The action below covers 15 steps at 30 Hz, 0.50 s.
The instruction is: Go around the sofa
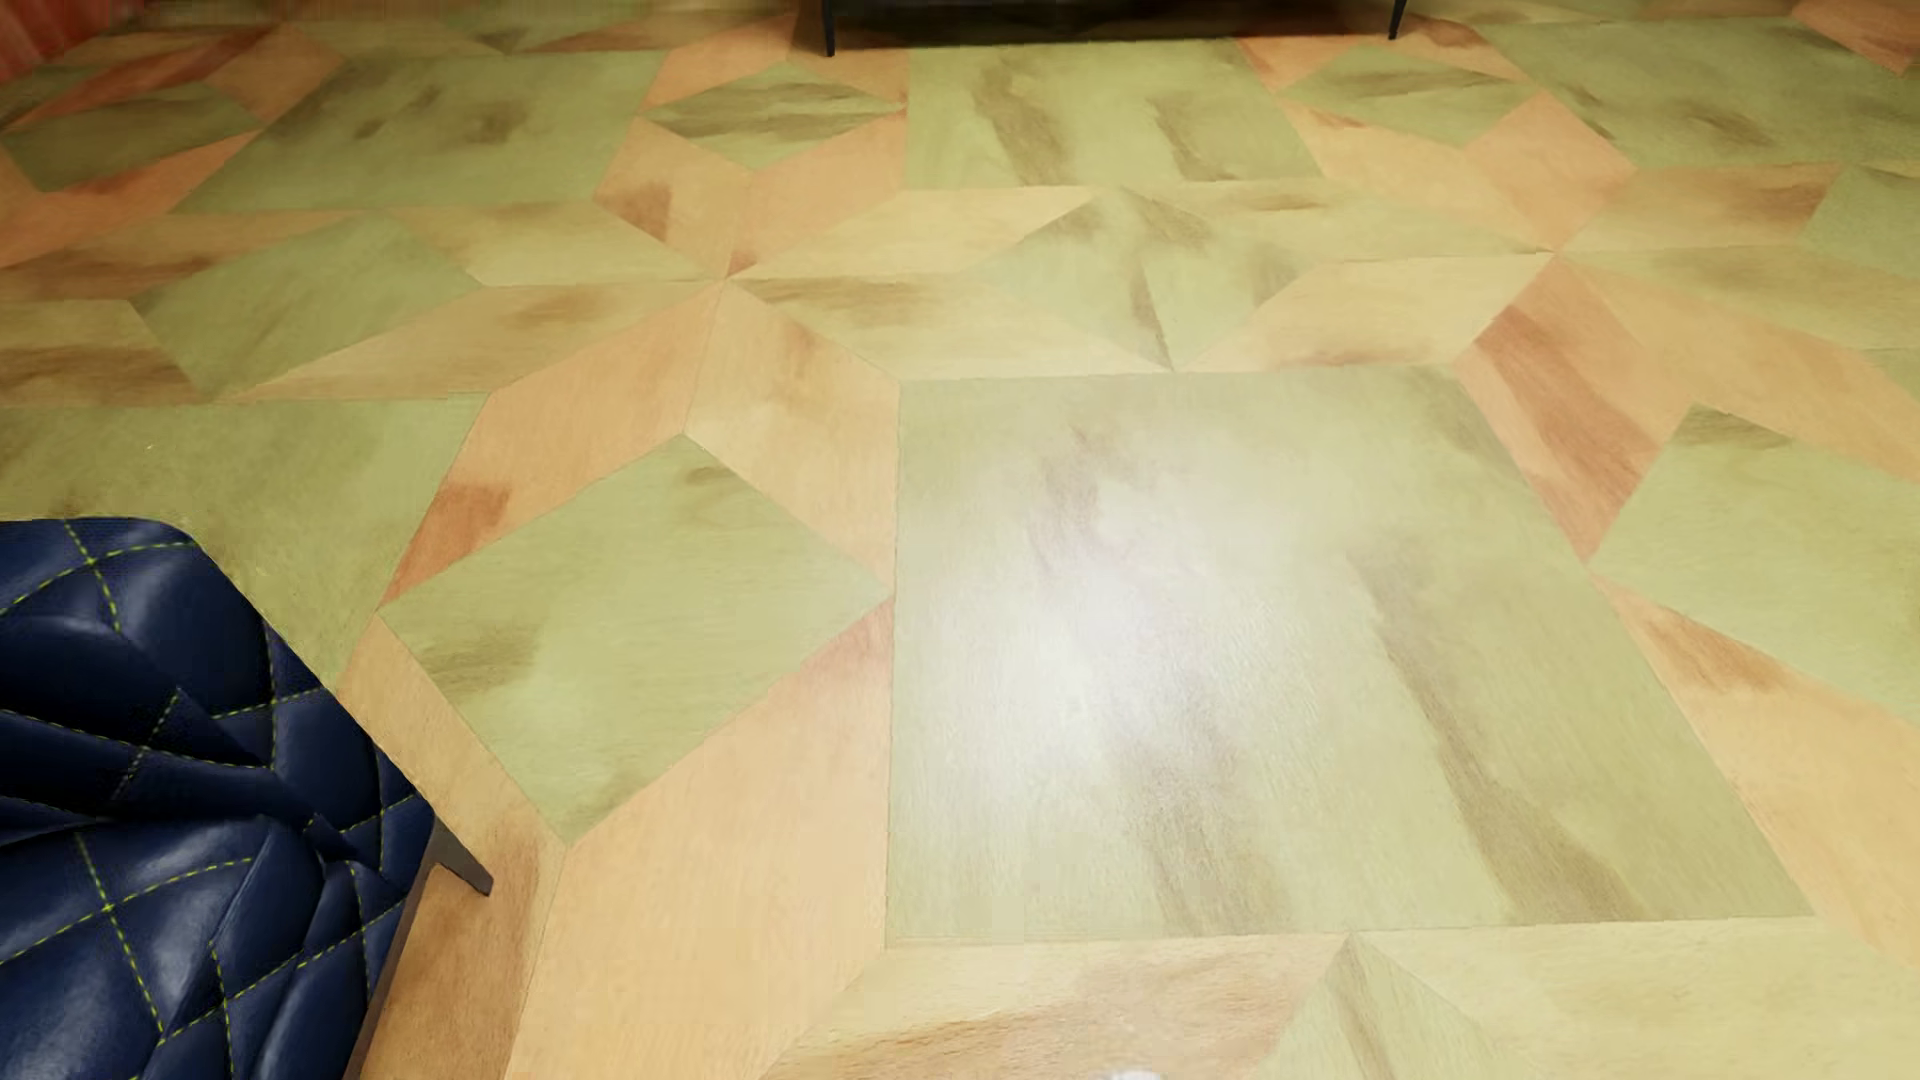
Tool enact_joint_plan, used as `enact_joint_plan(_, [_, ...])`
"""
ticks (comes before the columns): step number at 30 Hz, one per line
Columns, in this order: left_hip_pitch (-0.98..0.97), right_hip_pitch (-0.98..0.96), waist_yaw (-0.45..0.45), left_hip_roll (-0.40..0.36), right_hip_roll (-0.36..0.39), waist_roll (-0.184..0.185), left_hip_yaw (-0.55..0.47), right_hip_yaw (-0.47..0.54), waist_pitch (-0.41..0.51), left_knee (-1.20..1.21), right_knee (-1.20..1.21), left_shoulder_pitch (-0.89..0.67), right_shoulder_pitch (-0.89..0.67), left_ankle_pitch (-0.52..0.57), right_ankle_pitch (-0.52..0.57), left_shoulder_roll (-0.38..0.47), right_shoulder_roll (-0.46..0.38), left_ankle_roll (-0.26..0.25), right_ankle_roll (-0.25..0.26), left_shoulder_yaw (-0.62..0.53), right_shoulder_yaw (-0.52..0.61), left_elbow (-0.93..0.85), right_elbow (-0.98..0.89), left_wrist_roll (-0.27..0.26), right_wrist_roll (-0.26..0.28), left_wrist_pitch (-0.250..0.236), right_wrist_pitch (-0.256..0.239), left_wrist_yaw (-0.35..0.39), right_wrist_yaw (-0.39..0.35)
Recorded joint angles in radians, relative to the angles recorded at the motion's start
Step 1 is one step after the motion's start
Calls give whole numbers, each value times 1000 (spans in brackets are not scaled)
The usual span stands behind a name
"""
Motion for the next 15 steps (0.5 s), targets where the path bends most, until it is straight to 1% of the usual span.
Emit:
enact_joint_plan(1, [71, -20, -13, 1, -5, 0, 0, 0, -7, -24, -196, -37, 7, -76, 80, 8, -5, 0, 0, 33, 15, -12, 17, 0, 0, 0, 0, 0, 0])
enact_joint_plan(2, [98, -53, -42, 11, -8, 5, 0, 0, -32, -27, -318, -61, 5, -122, 176, 14, -7, 0, 0, 86, 23, -27, 29, 0, 0, 0, 0, 0, 0])
enact_joint_plan(3, [130, -93, -41, 9, -9, 14, 0, 0, -47, -26, -732, -83, 6, -135, 269, 13, -9, 0, 0, 129, 18, -30, 43, 0, 0, 0, 0, 0, 0])
enact_joint_plan(4, [158, -134, -68, 30, -9, 20, 0, 0, -48, -4, -395, -93, 5, -111, 189, 30, -14, 0, 0, 136, 35, -56, 42, 0, 0, 0, 0, 0, 0])
enact_joint_plan(5, [201, -152, -96, 60, 20, 36, 0, 0, -36, 38, -302, -72, -2, -50, 199, 30, -17, 0, 0, 191, 52, -82, 56, 0, 0, 0, 0, 0, 0])
enact_joint_plan(6, [188, -172, -114, 89, 41, 56, 0, 0, -52, 141, -213, -51, -2, 78, 250, 12, -16, 0, 0, 219, 58, -67, 75, 0, 0, 0, 0, 0, 0])
enact_joint_plan(7, [151, -142, -119, 135, 91, 88, 0, 0, -45, 322, -132, -18, -5, 282, 214, -20, -14, 0, 0, 229, 55, -35, 100, 0, 0, 0, 0, 0, 0])
enact_joint_plan(8, [33, -105, -96, 129, 125, 85, 0, 0, -46, 579, -118, 10, -19, 444, 160, -32, -7, 0, 0, 214, 37, -20, 108, 0, 0, 0, 0, 0, 0])
enact_joint_plan(9, [-87, -34, -74, 148, 165, 91, 0, 0, -25, 837, -129, 21, -23, 446, 111, -45, 0, 0, 0, 186, 8, 2, 85, 0, 0, 0, 0, 0, 0])
enact_joint_plan(10, [-204, 62, -35, 143, 155, 76, 0, 0, -7, 980, -165, 22, -39, 383, 87, -45, -2, 0, 0, 115, 18, 19, 54, 0, 0, 0, 0, 0, 0])
enact_joint_plan(11, [-310, 143, 24, 115, 133, 45, 0, 0, -5, 987, -205, 48, -47, 371, 77, -66, 1, 0, 0, 115, 14, 43, 12, 0, 0, 0, 0, 0, 0])
enact_joint_plan(12, [-398, 211, 96, 109, 129, 19, 0, 0, 5, 883, -246, 95, -68, 405, 63, -42, -3, 0, 0, 91, 23, -13, -31, 0, 0, 0, 0, 0, 0])
enact_joint_plan(13, [-449, 295, 146, 95, 107, 8, 0, 0, 13, 677, -282, 101, -87, 492, 48, -58, -16, 0, 0, 40, 25, 77, -69, 0, 0, 0, 0, 0, 0])
enact_joint_plan(14, [-507, 352, 192, 95, 107, 2, 0, 0, 0, 443, -324, 132, -98, 536, 30, -68, -19, 0, 0, 78, 0, 104, -114, 0, 0, 0, 0, 0, 0])
enact_joint_plan(15, [-519, 435, 220, 84, 105, -1, 0, 0, -9, 200, -364, 155, -105, 433, -2, -68, -27, 0, 0, 83, -17, 130, -152, 0, 0, 0, 0, 0, 0])
